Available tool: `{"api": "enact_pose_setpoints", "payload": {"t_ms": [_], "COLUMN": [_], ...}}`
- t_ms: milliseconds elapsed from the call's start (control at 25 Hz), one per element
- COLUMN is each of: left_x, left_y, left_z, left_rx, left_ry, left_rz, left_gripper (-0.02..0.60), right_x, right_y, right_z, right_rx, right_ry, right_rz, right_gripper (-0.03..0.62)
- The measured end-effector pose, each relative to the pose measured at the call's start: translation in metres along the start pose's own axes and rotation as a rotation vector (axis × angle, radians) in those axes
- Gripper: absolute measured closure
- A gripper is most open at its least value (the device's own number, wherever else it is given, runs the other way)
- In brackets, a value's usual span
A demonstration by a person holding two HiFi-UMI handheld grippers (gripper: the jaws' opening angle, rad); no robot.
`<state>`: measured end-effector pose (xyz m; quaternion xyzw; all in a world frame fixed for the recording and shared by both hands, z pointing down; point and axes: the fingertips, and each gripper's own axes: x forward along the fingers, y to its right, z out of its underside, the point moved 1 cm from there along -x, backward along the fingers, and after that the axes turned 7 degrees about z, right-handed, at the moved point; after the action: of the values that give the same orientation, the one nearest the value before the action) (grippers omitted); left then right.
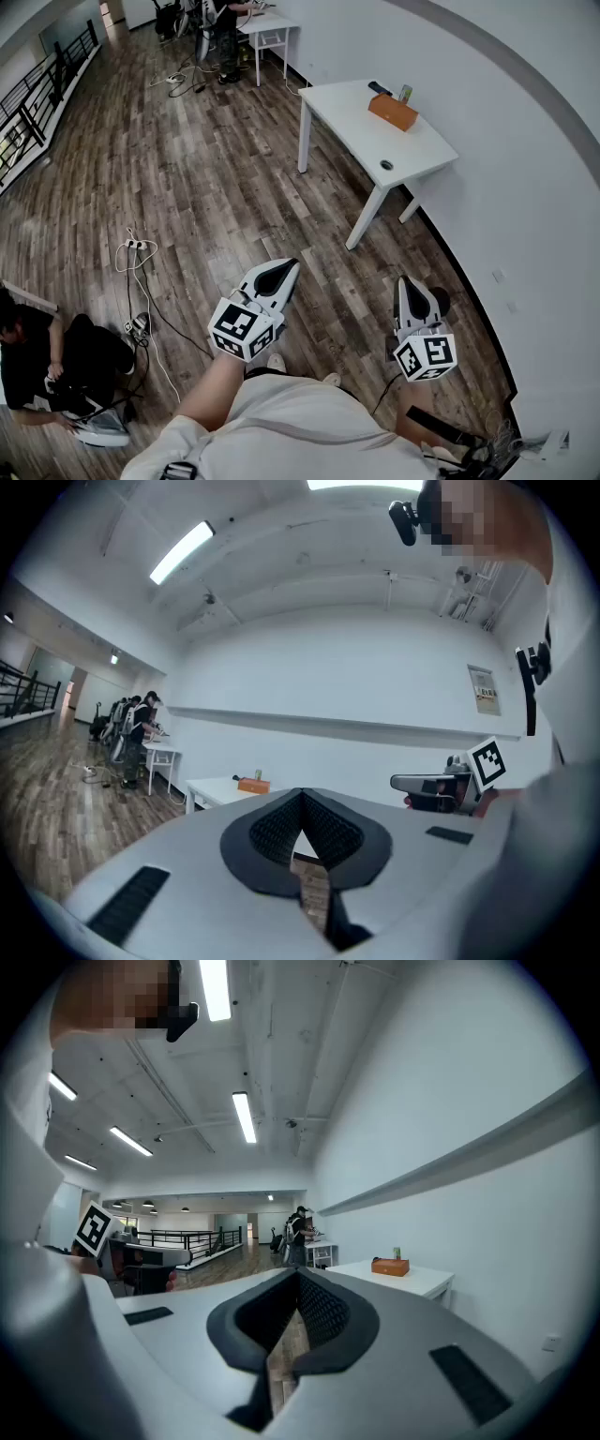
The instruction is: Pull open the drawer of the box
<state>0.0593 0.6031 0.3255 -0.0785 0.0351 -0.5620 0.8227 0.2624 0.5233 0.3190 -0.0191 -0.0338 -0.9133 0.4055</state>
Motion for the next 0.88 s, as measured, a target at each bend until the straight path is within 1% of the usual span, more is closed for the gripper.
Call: {"api": "enact_pose_setpoints", "payload": {"t_ms": [160, 360, 440, 680, 880], "left_x": [0.000, -0.012, -0.010, 0.013, 0.043], "left_y": [-0.025, -0.055, -0.067, -0.095, -0.128], "left_z": [-0.005, -0.002, -0.002, 0.003, -0.001], "left_rx": [0.005, 0.003, -0.009, -0.043, -0.028], "left_ry": [0.006, 0.013, 0.017, 0.004, -0.009], "left_rz": [-0.004, 0.002, -0.004, -0.012, -0.041], "left_gripper": [0.572, 0.572, 0.572, 0.572, 0.572], "right_x": [0.023, 0.042, 0.052, 0.091, 0.144], "right_y": [-0.007, -0.028, -0.031, -0.024, -0.008], "right_z": [0.000, 0.000, -0.001, 0.000, 0.004], "right_rx": [-0.001, -0.014, -0.020, -0.022, 0.002], "right_ry": [0.003, 0.019, 0.015, -0.004, 0.003], "right_rz": [0.003, 0.023, 0.023, 0.004, -0.021], "right_gripper": [0.591, 0.591, 0.591, 0.591, 0.591]}}
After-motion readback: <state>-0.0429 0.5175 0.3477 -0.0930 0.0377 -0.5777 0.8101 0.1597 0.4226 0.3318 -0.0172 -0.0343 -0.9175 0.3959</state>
